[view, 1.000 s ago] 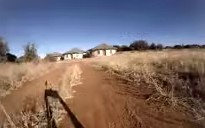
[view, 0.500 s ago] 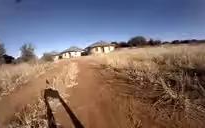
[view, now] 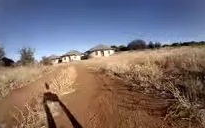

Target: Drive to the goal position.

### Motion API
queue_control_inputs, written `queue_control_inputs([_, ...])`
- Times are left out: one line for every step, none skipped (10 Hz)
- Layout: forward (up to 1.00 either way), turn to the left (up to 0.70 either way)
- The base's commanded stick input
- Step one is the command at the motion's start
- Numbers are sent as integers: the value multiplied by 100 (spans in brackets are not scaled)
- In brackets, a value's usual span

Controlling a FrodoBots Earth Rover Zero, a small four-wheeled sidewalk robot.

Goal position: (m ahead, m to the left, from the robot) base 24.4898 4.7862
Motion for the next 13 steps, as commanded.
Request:
queue_control_inputs([50, 0])
queue_control_inputs([50, 0])
queue_control_inputs([50, 0])
queue_control_inputs([50, 0])
queue_control_inputs([50, 0])
queue_control_inputs([50, 0])
queue_control_inputs([50, 0])
queue_control_inputs([50, 0])
queue_control_inputs([50, 0])
queue_control_inputs([50, 32])
queue_control_inputs([50, 50])
queue_control_inputs([50, 50])
queue_control_inputs([50, 21])
